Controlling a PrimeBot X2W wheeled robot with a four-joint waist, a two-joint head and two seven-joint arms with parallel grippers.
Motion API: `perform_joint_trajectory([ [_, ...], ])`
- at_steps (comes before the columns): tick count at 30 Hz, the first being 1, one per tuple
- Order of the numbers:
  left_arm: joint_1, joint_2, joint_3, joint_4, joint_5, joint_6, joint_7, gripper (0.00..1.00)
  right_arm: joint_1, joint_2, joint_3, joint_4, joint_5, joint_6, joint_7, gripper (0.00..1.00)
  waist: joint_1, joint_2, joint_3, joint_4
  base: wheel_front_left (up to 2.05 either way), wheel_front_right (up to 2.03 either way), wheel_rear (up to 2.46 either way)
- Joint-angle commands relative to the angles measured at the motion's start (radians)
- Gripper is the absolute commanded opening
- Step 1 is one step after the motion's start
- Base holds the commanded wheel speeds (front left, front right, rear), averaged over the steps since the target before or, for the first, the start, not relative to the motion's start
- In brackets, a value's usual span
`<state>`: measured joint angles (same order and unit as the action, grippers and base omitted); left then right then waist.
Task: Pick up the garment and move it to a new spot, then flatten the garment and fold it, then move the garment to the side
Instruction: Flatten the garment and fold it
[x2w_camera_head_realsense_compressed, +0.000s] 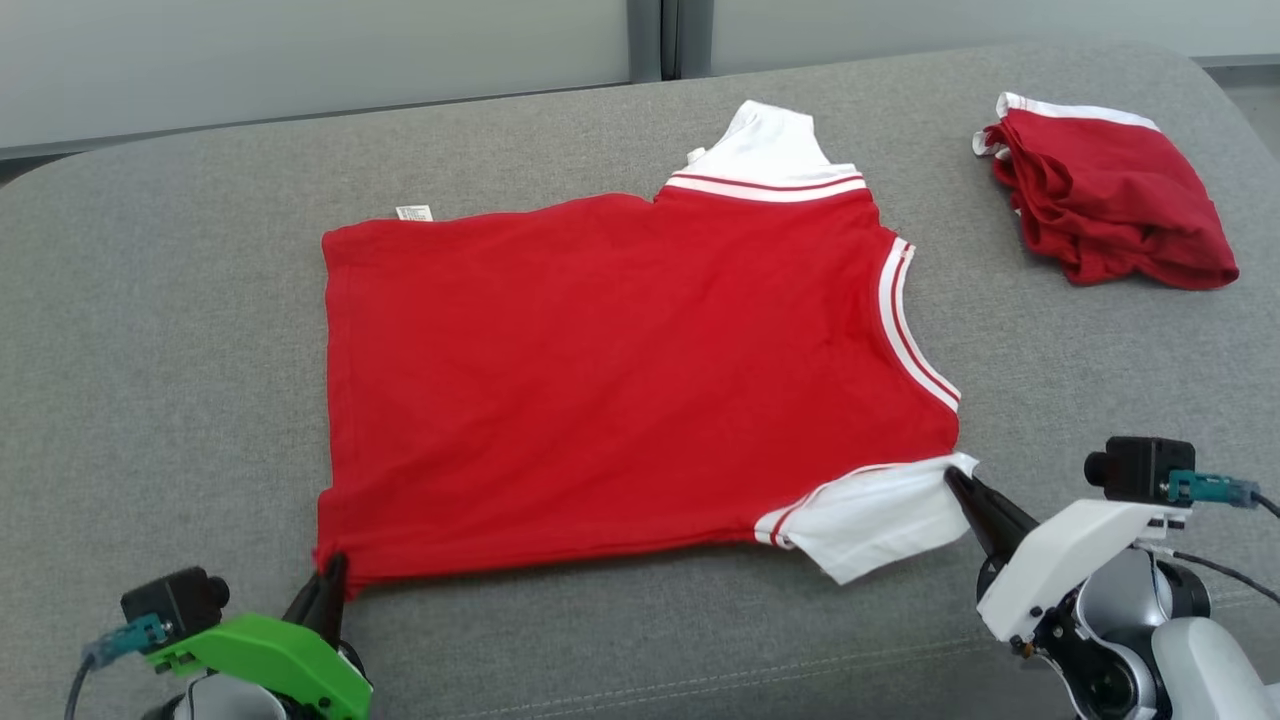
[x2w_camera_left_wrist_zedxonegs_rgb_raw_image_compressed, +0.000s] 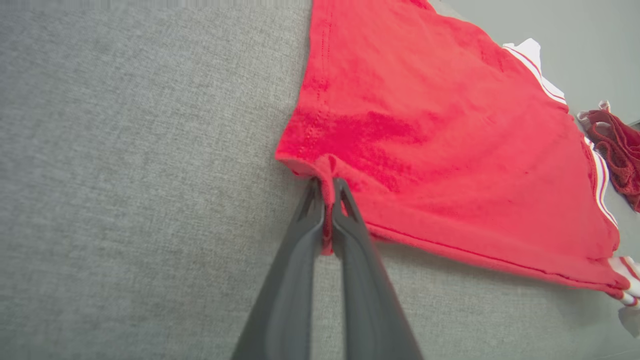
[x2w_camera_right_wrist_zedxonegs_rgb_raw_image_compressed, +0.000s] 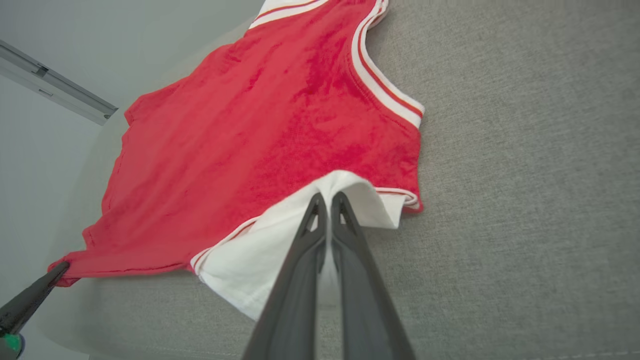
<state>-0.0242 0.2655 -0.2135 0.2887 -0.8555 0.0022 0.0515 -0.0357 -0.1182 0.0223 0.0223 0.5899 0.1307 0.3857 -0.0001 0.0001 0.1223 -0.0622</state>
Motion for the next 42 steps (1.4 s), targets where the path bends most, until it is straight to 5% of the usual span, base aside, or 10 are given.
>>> perform_joint_trajectory([
  [1,-0.031,0.013,0.000,-0.006,0.000,0.018,0.024,0.00,-0.027,-0.009,0.002,0.009,-0.011,0.000,0.009,0.00,0.0001,-0.0001,0.006,0.003,0.00,0.00,0.00],
  [23,-0.339,0.047,-0.072,-0.004,0.063,0.139,0.260,0.00,-0.399,-0.038,0.006,0.296,-0.067,0.000,0.047,0.00,0.0001,-0.0001,0.131,0.021,0.00,0.00,0.00],
  [24,-0.349,0.049,-0.074,0.001,0.066,0.138,0.262,0.11,-0.414,-0.037,0.007,0.315,-0.069,0.000,0.041,0.00,0.0001,-0.0001,0.137,0.022,0.00,0.00,0.00],
  [26,-0.365,0.045,-0.075,0.011,0.068,0.140,0.262,0.53,-0.443,-0.037,0.010,0.353,-0.073,0.000,0.031,0.00,0.0001,-0.0001,0.145,0.023,0.00,0.00,0.00],
  [27,-0.372,0.045,-0.076,0.014,0.069,0.139,0.261,0.88,-0.457,-0.037,0.012,0.370,-0.075,0.000,0.024,0.00,0.0001,-0.0001,0.149,0.024,0.00,0.00,0.00],
  [28,-0.379,0.044,-0.076,0.018,0.070,0.140,0.261,1.00,-0.470,-0.035,0.015,0.388,-0.076,0.000,0.021,0.00,0.0001,-0.0001,0.153,0.024,0.00,0.00,0.00],
  [34,-0.408,0.045,-0.077,0.024,0.072,0.130,0.247,1.00,-0.539,-0.029,0.024,0.483,-0.064,0.000,-0.003,0.00,0.0001,-0.0001,0.162,0.032,0.00,0.00,0.00],
  [37,-0.417,0.047,-0.071,0.018,0.072,0.128,0.233,1.00,-0.574,-0.022,0.008,0.525,-0.055,0.000,-0.029,0.46,0.0001,-0.0001,0.162,0.036,0.00,0.00,0.00],
  [38,-0.418,0.048,-0.067,0.016,0.070,0.127,0.228,1.00,-0.586,-0.019,-0.001,0.537,-0.054,0.000,-0.043,0.92,0.0001,-0.0001,0.162,0.037,0.00,0.00,0.00],
  [42,-0.405,0.056,-0.053,-0.006,0.059,0.124,0.212,1.00,-0.628,-0.007,-0.030,0.592,-0.049,0.000,-0.083,1.00,0.0001,-0.0001,0.160,0.039,0.00,0.00,0.00],
])
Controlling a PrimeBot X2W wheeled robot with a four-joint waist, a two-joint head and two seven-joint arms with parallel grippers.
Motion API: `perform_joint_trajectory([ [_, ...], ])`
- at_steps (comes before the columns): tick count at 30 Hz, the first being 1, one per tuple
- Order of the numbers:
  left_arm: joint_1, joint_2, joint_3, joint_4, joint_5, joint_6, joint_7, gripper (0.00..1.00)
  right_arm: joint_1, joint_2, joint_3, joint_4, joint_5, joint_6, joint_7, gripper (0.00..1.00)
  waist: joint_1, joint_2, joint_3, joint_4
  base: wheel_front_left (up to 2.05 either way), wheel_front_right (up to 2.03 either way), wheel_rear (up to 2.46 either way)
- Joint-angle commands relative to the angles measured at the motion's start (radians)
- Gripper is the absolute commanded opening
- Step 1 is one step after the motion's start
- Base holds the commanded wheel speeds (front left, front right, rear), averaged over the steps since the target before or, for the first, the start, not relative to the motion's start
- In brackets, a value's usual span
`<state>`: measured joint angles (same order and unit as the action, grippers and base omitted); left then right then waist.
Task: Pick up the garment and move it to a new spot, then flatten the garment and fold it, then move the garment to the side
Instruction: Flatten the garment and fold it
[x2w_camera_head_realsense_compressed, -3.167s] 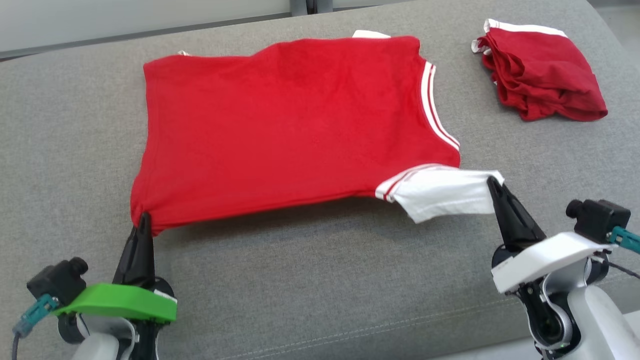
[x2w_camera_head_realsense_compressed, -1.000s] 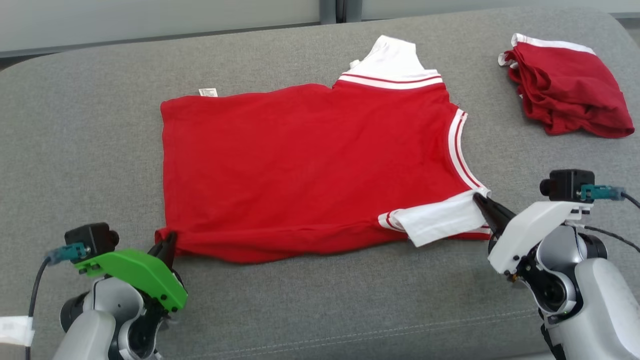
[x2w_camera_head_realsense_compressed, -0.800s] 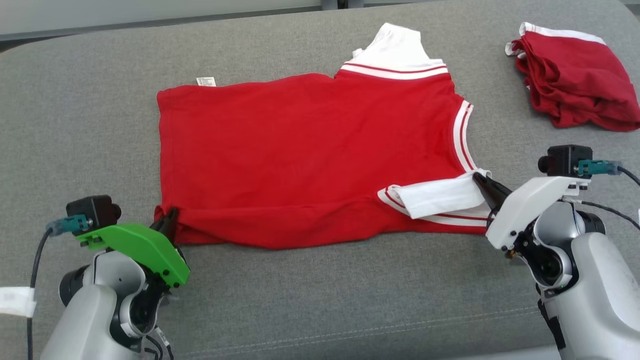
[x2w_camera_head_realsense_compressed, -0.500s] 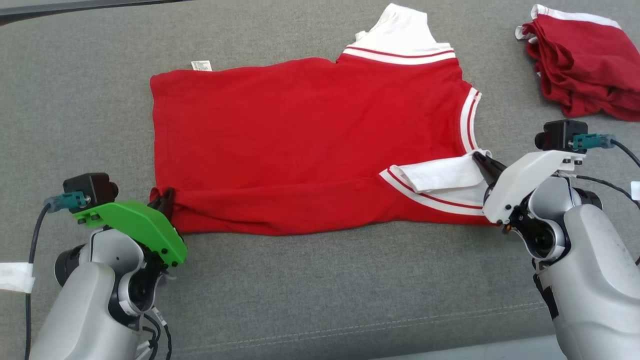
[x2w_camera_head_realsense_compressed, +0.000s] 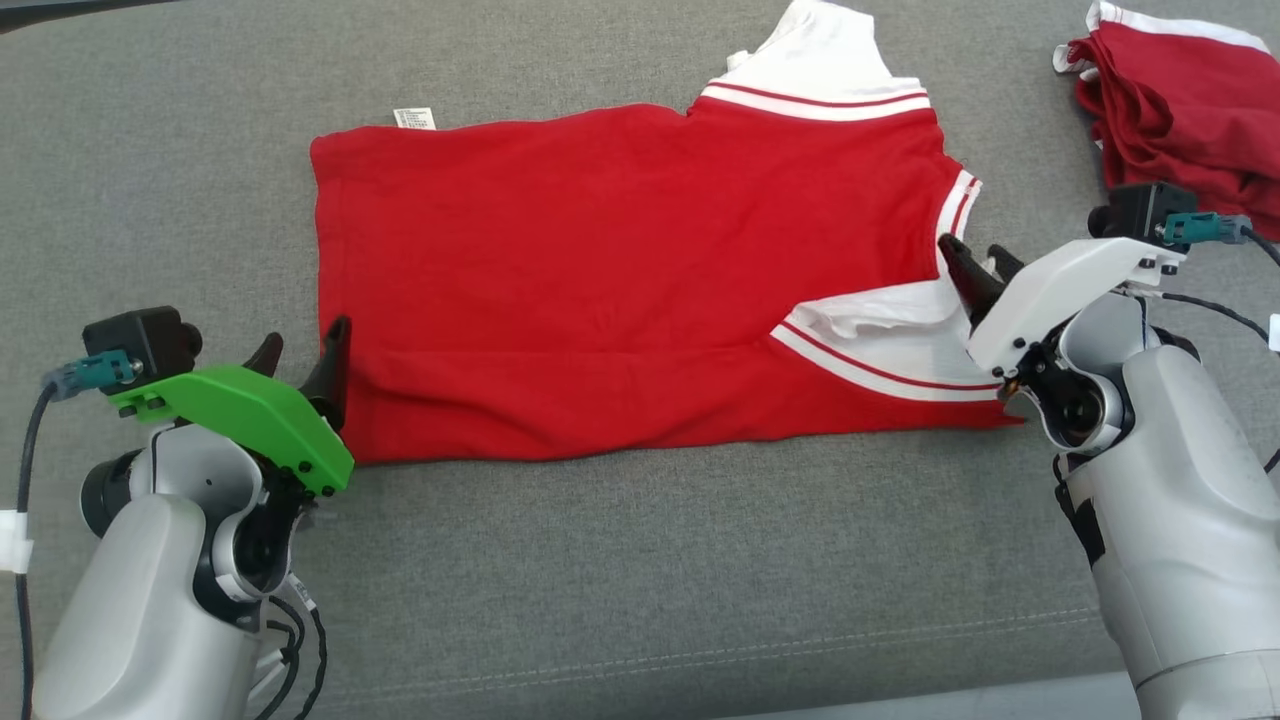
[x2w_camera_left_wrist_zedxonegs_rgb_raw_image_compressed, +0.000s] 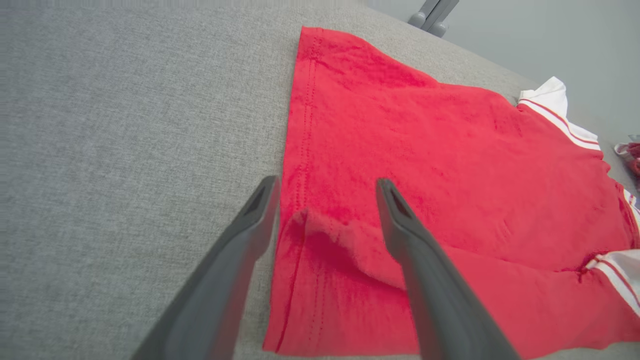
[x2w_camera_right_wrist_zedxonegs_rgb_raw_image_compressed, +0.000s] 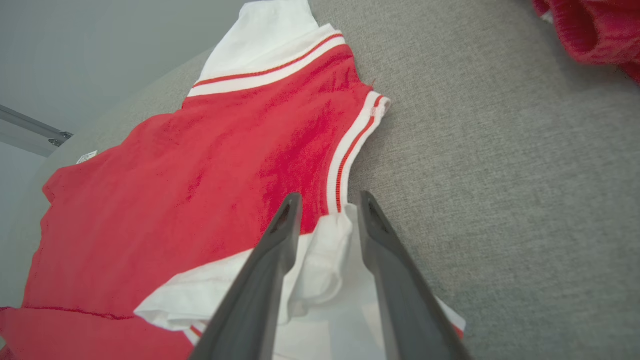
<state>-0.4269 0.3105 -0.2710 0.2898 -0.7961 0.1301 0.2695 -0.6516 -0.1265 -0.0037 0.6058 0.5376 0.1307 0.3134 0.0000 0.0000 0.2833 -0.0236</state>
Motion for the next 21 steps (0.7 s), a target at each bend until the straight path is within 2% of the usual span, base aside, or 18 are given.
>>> perform_joint_trajectory([
  [1,0.006,0.012,0.008,-0.014,-0.002,-0.005,-0.011,1.00,-0.020,0.000,-0.007,0.018,0.001,0.000,-0.020,1.00,0.0000,0.0000,-0.001,0.001,0.00,0.00,0.00],
  [5,0.042,0.016,0.023,-0.051,-0.008,-0.002,-0.040,1.00,-0.040,-0.005,-0.013,0.043,0.009,0.000,-0.046,1.00,0.0000,0.0000,-0.008,0.003,0.00,0.00,0.00],
  [10,0.104,0.004,0.041,-0.104,-0.020,0.003,-0.086,1.00,-0.020,-0.030,-0.009,0.014,0.039,0.000,-0.079,1.00,0.0000,0.0000,-0.023,0.001,0.00,0.00,0.00],
  [17,0.230,-0.028,0.060,-0.158,-0.044,0.021,-0.150,1.00,0.099,-0.074,-0.004,-0.109,0.087,0.000,-0.148,1.00,0.0000,0.0000,-0.065,-0.013,0.00,0.00,0.00],
  [21,0.296,-0.042,0.067,-0.148,-0.052,0.036,-0.176,1.00,0.199,-0.071,-0.011,-0.188,0.102,0.000,-0.179,1.00,0.0000,0.0000,-0.092,-0.028,0.00,0.00,0.00],
])
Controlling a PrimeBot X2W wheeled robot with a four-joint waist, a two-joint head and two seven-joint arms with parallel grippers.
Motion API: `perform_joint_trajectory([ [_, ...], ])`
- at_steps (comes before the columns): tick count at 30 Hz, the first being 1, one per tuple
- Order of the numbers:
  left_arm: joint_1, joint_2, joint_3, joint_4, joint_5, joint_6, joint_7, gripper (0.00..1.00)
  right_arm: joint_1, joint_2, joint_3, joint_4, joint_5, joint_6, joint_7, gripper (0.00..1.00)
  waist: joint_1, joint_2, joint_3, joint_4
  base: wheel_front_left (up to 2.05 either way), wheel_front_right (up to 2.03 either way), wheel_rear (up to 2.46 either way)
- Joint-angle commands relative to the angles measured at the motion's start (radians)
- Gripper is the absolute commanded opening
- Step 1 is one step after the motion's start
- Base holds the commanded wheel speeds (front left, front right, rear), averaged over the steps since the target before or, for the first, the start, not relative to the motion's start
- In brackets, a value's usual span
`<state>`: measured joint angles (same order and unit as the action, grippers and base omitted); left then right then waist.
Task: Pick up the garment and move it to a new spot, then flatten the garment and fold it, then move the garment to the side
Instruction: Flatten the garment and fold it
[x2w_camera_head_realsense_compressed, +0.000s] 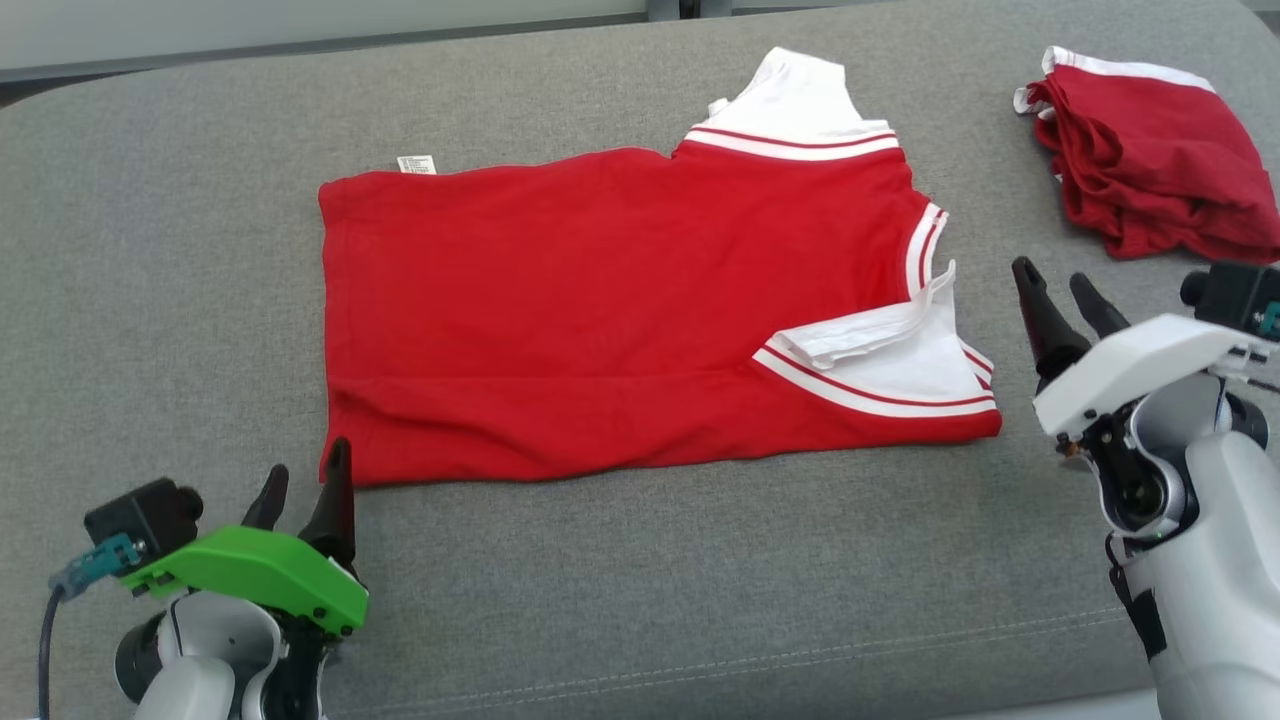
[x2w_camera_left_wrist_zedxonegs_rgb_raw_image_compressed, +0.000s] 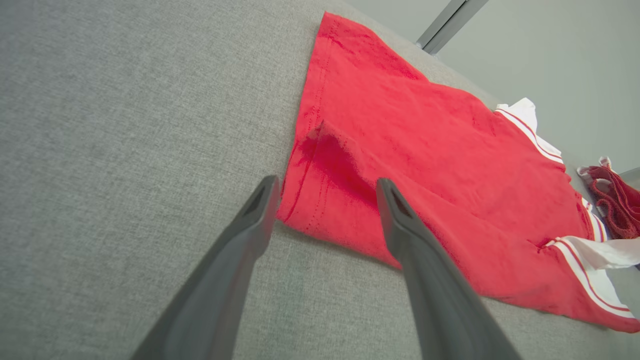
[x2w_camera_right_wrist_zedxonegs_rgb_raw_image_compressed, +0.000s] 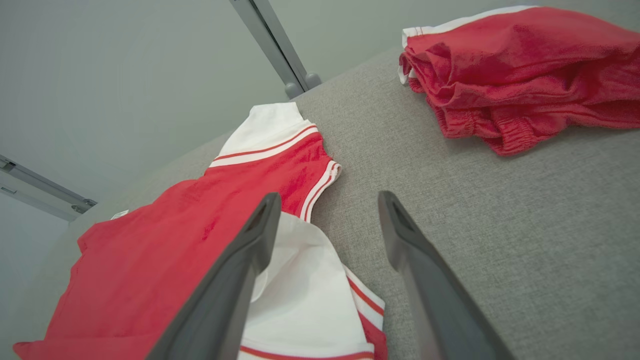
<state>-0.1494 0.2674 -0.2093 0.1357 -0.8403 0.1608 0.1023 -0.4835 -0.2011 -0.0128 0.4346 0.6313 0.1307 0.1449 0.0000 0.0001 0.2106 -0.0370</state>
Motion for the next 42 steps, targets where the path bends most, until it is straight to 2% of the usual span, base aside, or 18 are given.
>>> perform_joint_trajectory([
  [1,0.033,-0.007,0.007,0.014,-0.014,0.010,-0.012,1.00,0.055,0.008,-0.005,-0.034,0.014,0.000,-0.014,1.00,0.0000,-0.0001,-0.025,-0.019,0.00,0.00,0.00],
  [8,0.070,-0.055,0.034,0.070,-0.081,0.015,-0.012,1.00,0.177,0.042,-0.025,-0.124,0.024,0.000,-0.020,1.00,0.0000,-0.0001,-0.043,-0.048,0.00,0.00,0.00],
  [12,0.039,-0.083,0.069,0.127,-0.133,0.009,-0.015,1.00,0.230,0.070,-0.031,-0.164,0.024,0.000,-0.010,1.00,0.0000,-0.0001,-0.035,-0.070,0.00,0.00,0.00],
  [21,-0.044,-0.101,0.134,0.255,-0.203,-0.020,-0.033,1.00,0.269,0.112,-0.018,-0.189,0.034,0.000,0.007,1.00,0.0000,-0.0001,0.001,-0.115,0.00,0.00,0.00],
  [26,-0.071,-0.099,0.136,0.296,-0.206,-0.035,-0.042,1.00,0.265,0.128,0.000,-0.160,0.048,0.000,0.005,1.00,0.0000,-0.0001,0.017,-0.121,0.00,0.00,0.00],
  [29,-0.084,-0.101,0.135,0.313,-0.203,-0.043,-0.050,0.93,0.248,0.136,0.014,-0.132,0.066,0.000,-0.003,1.00,0.0000,-0.0001,0.028,-0.114,0.00,0.00,0.00],
  [39,-0.129,-0.112,0.127,0.338,-0.199,-0.056,-0.064,0.97,0.157,0.144,0.062,0.017,0.106,0.000,-0.034,1.00,0.0000,-0.0001,0.066,-0.077,0.00,0.00,0.00],
  [42,-0.141,-0.121,0.123,0.347,-0.201,-0.058,-0.066,0.88,0.118,0.146,0.073,0.083,0.118,0.000,-0.051,1.00,0.0000,-0.0001,0.078,-0.068,0.00,0.00,0.00],
])
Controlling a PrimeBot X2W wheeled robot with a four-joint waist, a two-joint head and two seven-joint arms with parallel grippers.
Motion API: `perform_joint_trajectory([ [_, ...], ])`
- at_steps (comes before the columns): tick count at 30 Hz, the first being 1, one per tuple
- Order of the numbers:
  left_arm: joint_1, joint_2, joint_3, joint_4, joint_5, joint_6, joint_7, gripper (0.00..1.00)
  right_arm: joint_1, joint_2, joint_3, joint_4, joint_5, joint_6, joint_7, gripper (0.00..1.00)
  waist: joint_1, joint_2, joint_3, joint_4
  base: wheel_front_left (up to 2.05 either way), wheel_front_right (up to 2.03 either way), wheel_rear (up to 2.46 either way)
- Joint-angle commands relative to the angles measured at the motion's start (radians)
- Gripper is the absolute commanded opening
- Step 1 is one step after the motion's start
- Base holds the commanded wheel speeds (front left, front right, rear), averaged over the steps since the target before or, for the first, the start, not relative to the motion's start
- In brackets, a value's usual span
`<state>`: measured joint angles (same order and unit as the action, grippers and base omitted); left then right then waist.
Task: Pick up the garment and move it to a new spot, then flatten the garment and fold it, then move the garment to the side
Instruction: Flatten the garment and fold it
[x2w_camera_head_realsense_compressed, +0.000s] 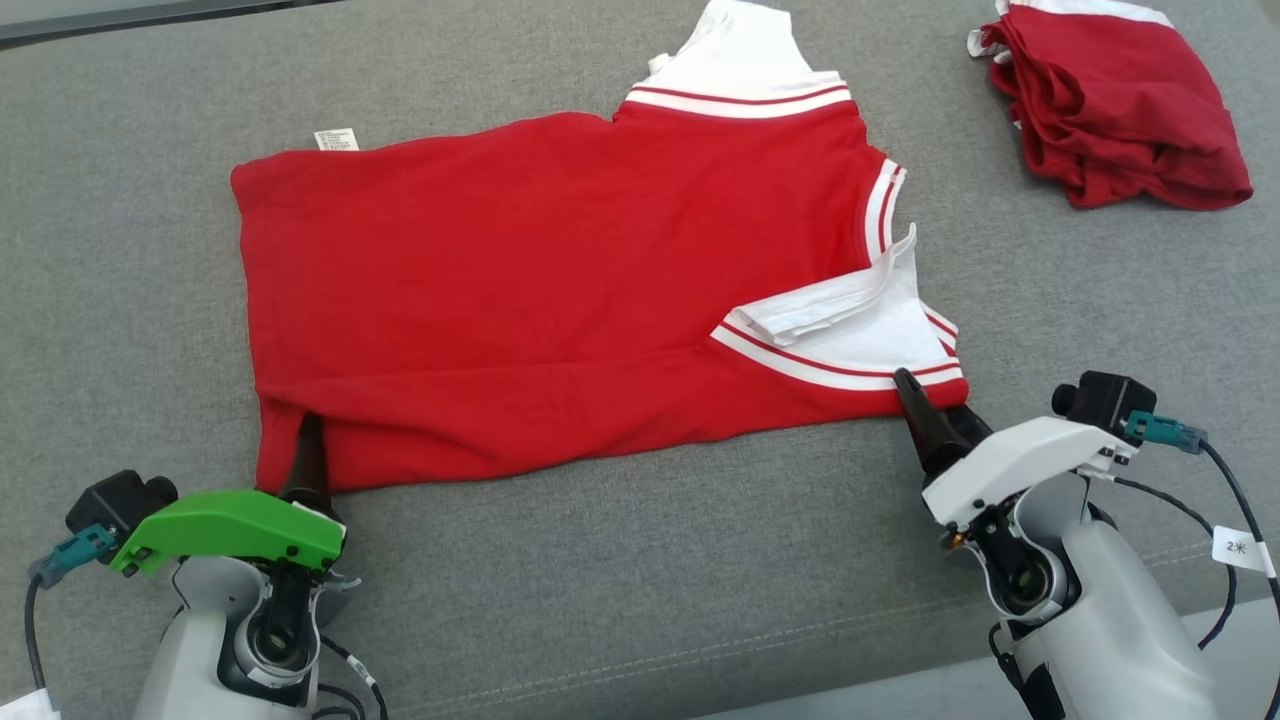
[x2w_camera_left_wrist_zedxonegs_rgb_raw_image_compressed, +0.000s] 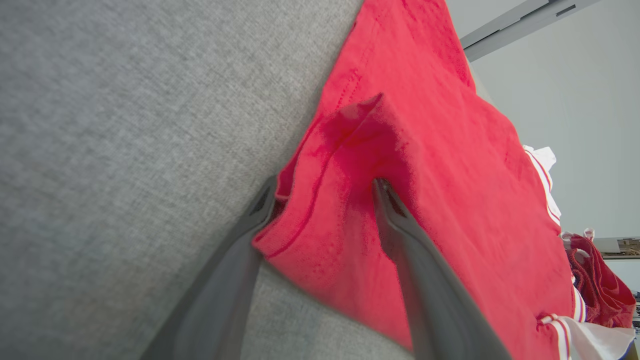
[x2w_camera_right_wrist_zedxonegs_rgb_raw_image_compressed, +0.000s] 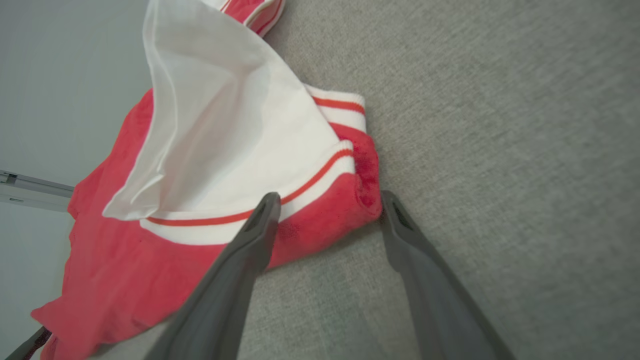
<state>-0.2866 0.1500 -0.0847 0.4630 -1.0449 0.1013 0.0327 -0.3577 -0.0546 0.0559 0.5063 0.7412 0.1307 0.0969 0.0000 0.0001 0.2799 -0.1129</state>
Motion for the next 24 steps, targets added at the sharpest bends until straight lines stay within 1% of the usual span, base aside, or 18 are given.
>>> perform_joint_trajectory([
  [1,-0.009,-0.005,-0.003,0.024,0.003,-0.001,0.002,0.79,-0.020,0.000,0.010,0.029,0.011,0.000,-0.010,1.00,0.0000,-0.0001,0.011,0.011,0.00,0.00,0.00],
  [2,-0.012,-0.008,-0.004,0.028,0.003,-0.003,0.000,0.58,-0.032,0.001,0.016,0.049,0.015,0.000,-0.016,0.89,0.0000,-0.0001,0.014,0.014,0.00,0.00,0.00],
  [3,-0.016,-0.011,-0.006,0.030,0.002,-0.006,-0.002,0.47,-0.042,0.001,0.021,0.064,0.019,0.000,-0.023,0.50,0.0000,-0.0001,0.016,0.017,0.00,0.00,0.00],
  [4,-0.019,-0.014,-0.005,0.033,-0.001,-0.008,-0.003,0.43,-0.052,0.001,0.027,0.079,0.021,0.000,-0.029,0.34,0.0000,-0.0001,0.018,0.019,0.00,0.00,0.00],
  [5,-0.022,-0.017,-0.005,0.034,-0.004,-0.012,-0.006,0.36,-0.060,-0.001,0.033,0.091,0.026,0.000,-0.034,0.20,0.0000,-0.0001,0.019,0.021,0.00,0.00,0.00],
  [6,-0.026,-0.021,-0.004,0.035,-0.007,-0.019,-0.010,0.27,-0.070,-0.004,0.039,0.102,0.029,-0.001,-0.041,0.03,0.0000,-0.0001,0.021,0.023,0.00,0.00,0.00],
  [7,-0.026,-0.021,-0.004,0.035,-0.007,-0.019,-0.010,0.27,-0.070,-0.004,0.039,0.102,0.029,-0.001,-0.041,0.03,0.0000,-0.0001,0.021,0.023,0.00,0.00,0.00],
  [8,-0.026,-0.027,-0.003,0.031,-0.014,-0.039,-0.018,0.06,-0.084,-0.009,0.046,0.114,0.043,-0.001,-0.057,0.00,0.0000,-0.0001,0.021,0.027,0.00,0.00,0.00],
  [9,-0.025,-0.028,-0.002,0.028,-0.018,-0.047,-0.023,0.00,-0.091,-0.010,0.049,0.113,0.058,-0.001,-0.061,0.00,0.0000,-0.0001,0.021,0.028,0.00,0.00,0.00],
  [12,-0.017,-0.028,0.002,0.012,-0.021,-0.069,-0.043,0.00,-0.107,-0.026,0.052,0.103,0.105,0.000,-0.067,0.00,0.0000,-0.0001,0.016,0.033,0.00,0.00,0.00],
  [18,0.006,-0.015,0.012,-0.056,-0.025,-0.091,-0.063,0.00,-0.122,-0.069,0.054,0.068,0.173,0.000,-0.046,0.00,0.0000,-0.0001,-0.001,0.038,0.00,0.00,0.00],
  [21,0.030,-0.011,0.012,-0.124,-0.027,-0.088,-0.061,0.00,-0.117,-0.087,0.037,0.042,0.199,0.000,-0.026,0.00,0.0000,-0.0001,-0.011,0.041,0.00,0.00,0.00],
  [24,0.072,-0.010,0.014,-0.199,-0.029,-0.072,-0.054,0.00,-0.092,-0.103,0.016,0.024,0.203,0.000,0.000,0.00,0.0000,-0.0001,-0.020,0.042,0.00,0.00,0.00],
])
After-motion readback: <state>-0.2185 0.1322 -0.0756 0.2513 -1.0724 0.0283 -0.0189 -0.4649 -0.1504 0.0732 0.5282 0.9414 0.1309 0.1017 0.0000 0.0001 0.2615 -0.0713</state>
